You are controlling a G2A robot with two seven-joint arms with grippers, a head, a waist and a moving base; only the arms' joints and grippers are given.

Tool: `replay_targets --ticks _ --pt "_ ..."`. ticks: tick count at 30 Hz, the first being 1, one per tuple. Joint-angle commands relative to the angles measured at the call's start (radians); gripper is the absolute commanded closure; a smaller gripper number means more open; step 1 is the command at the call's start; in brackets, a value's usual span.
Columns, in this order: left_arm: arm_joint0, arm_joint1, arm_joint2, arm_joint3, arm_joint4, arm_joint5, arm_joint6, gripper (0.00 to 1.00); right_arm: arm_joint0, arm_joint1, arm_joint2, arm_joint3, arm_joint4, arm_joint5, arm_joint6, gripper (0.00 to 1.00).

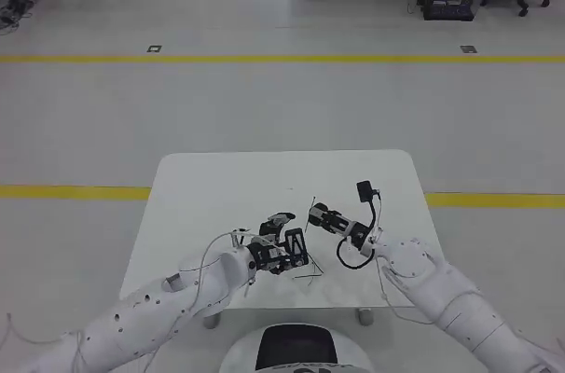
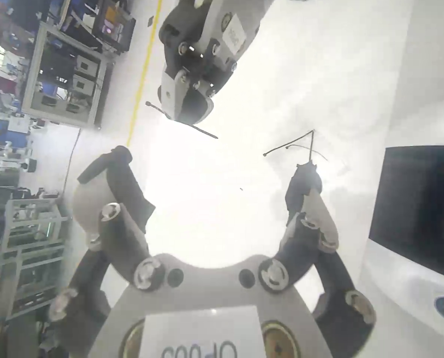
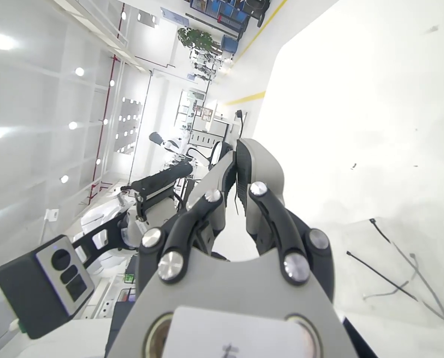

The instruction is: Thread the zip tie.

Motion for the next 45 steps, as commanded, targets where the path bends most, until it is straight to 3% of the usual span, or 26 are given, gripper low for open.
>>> replay_targets --ticks 1,5,10,13,15,19,20,29,32,36,39,45 --pt "0.0 0.0 0.0 0.0 0.0 0.0 0.0 0.0 0.0 0.0 0.0 0.0 0.001 0.0 0.001 1.0" --pt "-0.013 0.0 0.008 -0.002 0.0 -0.014 0.015 0.0 -0.01 -0.004 -0.001 -0.014 0.008 0.01 0.005 1.0" --pt "-0.088 0.014 0.072 -0.01 0.0 0.025 -0.007 0.0 -0.017 -0.015 0.011 -0.011 0.106 -0.005 0.045 1.0" --pt "-0.157 0.028 0.139 -0.001 0.0 0.084 -0.029 0.0 -0.018 -0.021 0.022 -0.001 0.172 -0.018 0.077 1.0" --pt "-0.198 0.038 0.192 0.013 0.0 0.151 -0.022 0.0 -0.02 -0.025 0.033 0.0 0.216 -0.018 0.104 1.0" --pt "-0.267 0.055 0.29 0.037 0.0 0.274 0.025 0.0 -0.03 -0.031 0.055 0.005 0.279 -0.018 0.149 1.0" --pt "-0.285 0.059 0.318 0.036 0.0 0.287 0.051 0.0 -0.027 -0.032 0.06 0.002 0.276 -0.018 0.163 1.0" --pt "-0.292 0.061 0.327 0.036 0.0 0.288 0.061 0.0 -0.027 -0.032 0.063 0.002 0.27 -0.018 0.165 1.0" --pt "-0.291 0.059 0.327 0.06 0.0 0.305 0.088 0.0 -0.034 -0.038 0.065 -0.01 0.284 0.004 0.149 1.0" --pt "-0.335 0.058 0.377 0.082 0.0 0.363 0.121 0.0 -0.042 -0.047 0.067 -0.01 0.323 0.016 0.137 1.0" --pt "-0.414 0.061 0.44 0.101 0.0 0.393 0.143 0.0 -0.042 -0.054 0.069 -0.004 0.342 0.025 0.134 1.0" --pt "-0.44 0.068 0.44 0.104 0.0 0.391 0.202 0.0 -0.043 -0.066 0.074 -0.009 0.365 0.054 0.119 1.0"
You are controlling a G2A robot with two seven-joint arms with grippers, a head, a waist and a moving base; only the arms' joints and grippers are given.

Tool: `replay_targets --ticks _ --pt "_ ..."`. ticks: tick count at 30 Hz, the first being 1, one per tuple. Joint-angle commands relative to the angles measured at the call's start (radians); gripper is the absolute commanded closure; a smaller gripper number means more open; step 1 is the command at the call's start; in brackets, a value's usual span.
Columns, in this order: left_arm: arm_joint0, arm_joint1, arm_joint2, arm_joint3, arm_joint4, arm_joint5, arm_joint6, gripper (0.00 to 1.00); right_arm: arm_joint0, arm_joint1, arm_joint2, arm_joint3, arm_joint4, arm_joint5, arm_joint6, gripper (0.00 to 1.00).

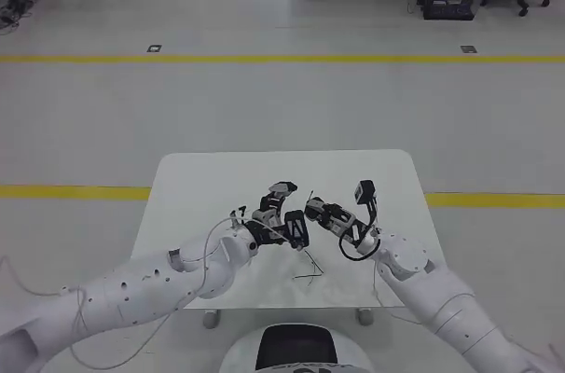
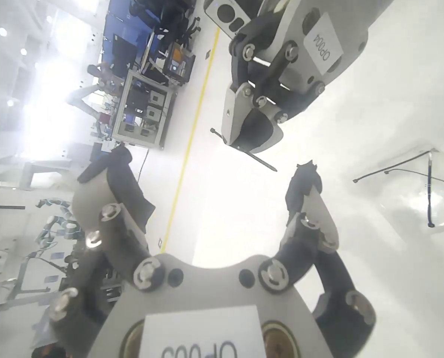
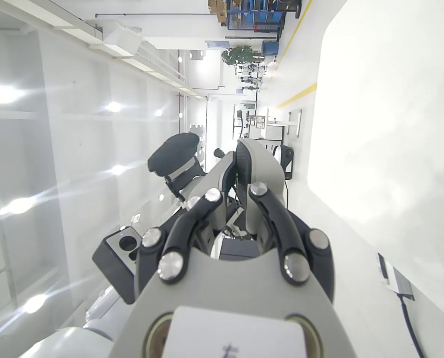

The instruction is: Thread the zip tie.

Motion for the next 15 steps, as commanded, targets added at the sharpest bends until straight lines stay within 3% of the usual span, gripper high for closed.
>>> replay_targets --ticks 1,8,15 --pt "-0.004 0.002 0.0 0.004 0.0 -0.002 0.019 0.0 0.0 -0.001 0.0 -0.002 0.001 0.004 0.0 1.0" --pt "-0.004 0.002 0.0 0.004 0.0 -0.002 0.019 0.0 0.0 -0.001 0.0 -0.002 0.001 0.004 0.0 1.0" --pt "-0.047 0.0 0.0 0.03 0.0 -0.099 0.013 0.0 -0.023 -0.009 0.015 -0.031 -0.024 0.019 -0.067 1.0"
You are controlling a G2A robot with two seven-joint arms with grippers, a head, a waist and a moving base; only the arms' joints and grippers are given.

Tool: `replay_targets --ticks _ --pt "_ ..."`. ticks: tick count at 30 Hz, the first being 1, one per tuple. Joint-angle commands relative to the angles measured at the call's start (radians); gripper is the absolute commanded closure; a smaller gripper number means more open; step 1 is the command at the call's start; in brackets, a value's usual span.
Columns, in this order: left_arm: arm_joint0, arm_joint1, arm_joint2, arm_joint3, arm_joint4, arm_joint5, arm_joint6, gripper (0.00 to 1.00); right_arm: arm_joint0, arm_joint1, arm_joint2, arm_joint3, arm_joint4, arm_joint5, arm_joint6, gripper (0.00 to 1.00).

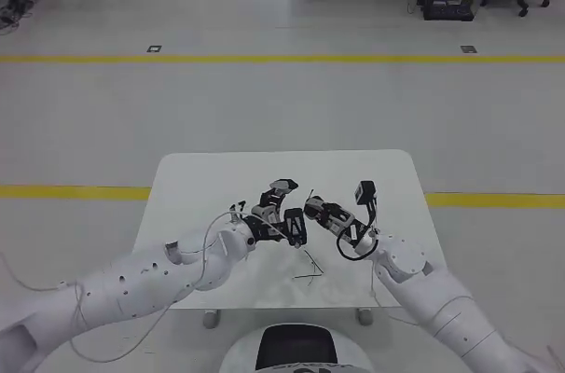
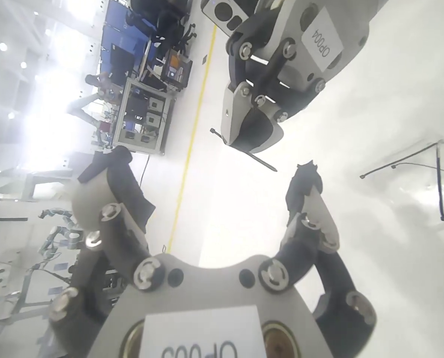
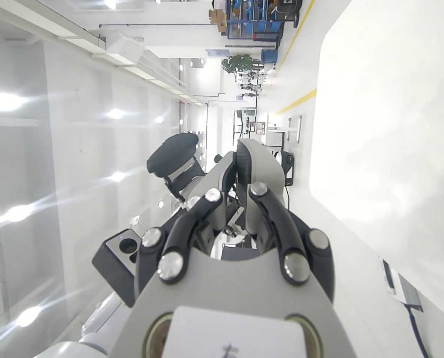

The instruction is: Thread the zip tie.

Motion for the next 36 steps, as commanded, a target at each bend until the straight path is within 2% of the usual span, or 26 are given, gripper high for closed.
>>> replay_targets --ticks 1,7,16,19,22,24,32,34,36 --pt "-0.013 0.0 0.0 -0.003 0.0 -0.03 -0.006 0.0 -0.002 -0.003 0.004 -0.003 -0.001 0.01 -0.015 1.0" --pt "-0.047 0.0 0.0 -0.022 0.0 -0.103 -0.033 0.0 -0.005 -0.014 0.011 -0.006 0.004 0.031 -0.048 1.0" --pt "-0.045 -0.001 -0.001 -0.015 0.0 -0.107 -0.034 0.0 -0.007 -0.014 0.011 -0.008 0.002 0.032 -0.052 1.0" --pt "-0.056 -0.003 0.0 -0.005 0.0 -0.12 -0.047 0.0 -0.017 -0.019 0.013 -0.022 -0.003 0.038 -0.071 1.0" --pt "-0.072 -0.003 0.0 -0.02 0.0 -0.128 -0.075 0.0 -0.023 -0.025 0.014 -0.028 0.014 0.04 -0.077 1.0" --pt "-0.084 -0.003 0.0 -0.033 0.0 -0.126 -0.07 0.0 -0.022 -0.029 0.017 -0.024 0.024 0.034 -0.07 1.0" --pt "-0.081 -0.003 -0.001 -0.032 0.0 -0.124 -0.068 0.0 -0.025 -0.031 0.019 -0.028 0.019 0.036 -0.075 1.0" --pt "-0.081 -0.005 0.0 -0.031 0.0 -0.139 -0.057 0.0 -0.031 -0.033 0.022 -0.033 0.023 0.045 -0.076 1.0" --pt "-0.095 -0.006 0.0 -0.032 0.0 -0.162 -0.055 0.0 -0.037 -0.037 0.026 -0.039 0.05 0.057 -0.075 1.0"
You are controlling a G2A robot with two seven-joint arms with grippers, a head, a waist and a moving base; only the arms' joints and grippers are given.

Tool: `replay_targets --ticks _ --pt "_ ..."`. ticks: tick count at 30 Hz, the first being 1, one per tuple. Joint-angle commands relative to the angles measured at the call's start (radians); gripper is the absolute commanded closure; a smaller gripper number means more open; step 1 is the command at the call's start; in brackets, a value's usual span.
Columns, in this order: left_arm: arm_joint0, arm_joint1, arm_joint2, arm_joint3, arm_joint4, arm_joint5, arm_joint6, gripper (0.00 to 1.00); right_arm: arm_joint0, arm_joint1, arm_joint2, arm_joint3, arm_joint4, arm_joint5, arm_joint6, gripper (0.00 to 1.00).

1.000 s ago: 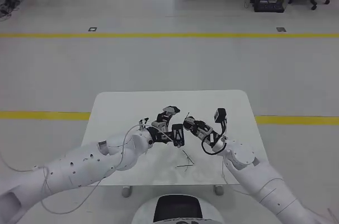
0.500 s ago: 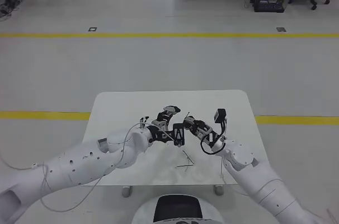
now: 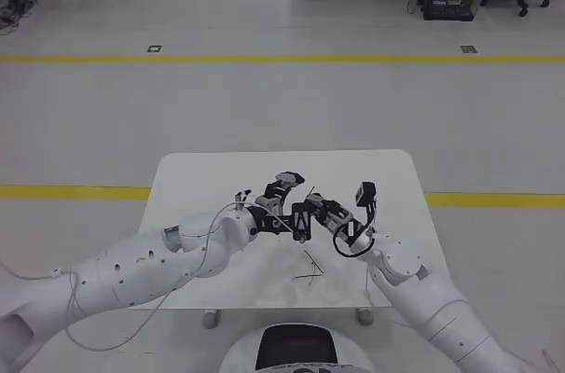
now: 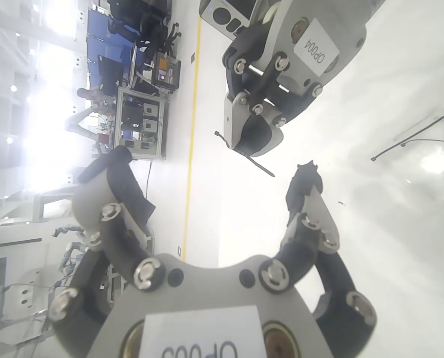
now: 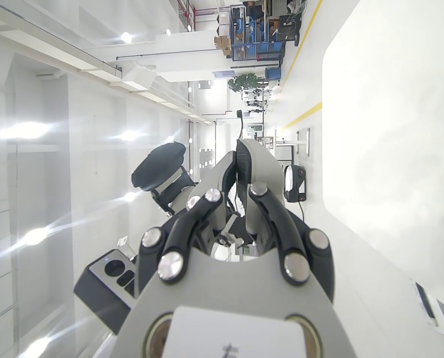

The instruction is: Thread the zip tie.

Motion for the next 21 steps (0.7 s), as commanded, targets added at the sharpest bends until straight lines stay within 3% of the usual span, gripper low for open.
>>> replay_targets --ticks 1,13,16,18,19,20,21 --pt "-0.009 -0.001 0.0 -0.002 0.0 -0.02 0.001 0.0 -0.002 -0.003 0.005 -0.002 0.02 0.01 0.006 1.0" --pt "-0.003 -0.005 -0.008 0.009 0.0 -0.024 -0.001 0.0 -0.016 -0.009 0.018 -0.026 0.023 0.026 -0.013 1.0" --pt "-0.014 -0.007 -0.001 0.011 0.0 -0.038 -0.005 0.02 -0.023 -0.012 0.029 -0.031 0.04 0.035 -0.016 1.0" --pt "-0.012 -0.008 0.0 0.013 0.0 -0.044 -0.004 0.09 -0.025 -0.014 0.036 -0.03 0.044 0.045 -0.02 1.0" --pt "-0.012 -0.008 0.0 0.014 0.0 -0.049 -0.003 0.18 -0.026 -0.015 0.038 -0.029 0.047 0.05 -0.021 1.0" --pt "-0.011 -0.009 0.0 0.014 0.0 -0.055 -0.001 0.37 -0.027 -0.016 0.039 -0.028 0.053 0.055 -0.022 1.0" --pt "-0.012 -0.009 0.0 0.015 0.0 -0.061 0.0 0.46 -0.027 -0.018 0.042 -0.027 0.058 0.061 -0.021 1.0"
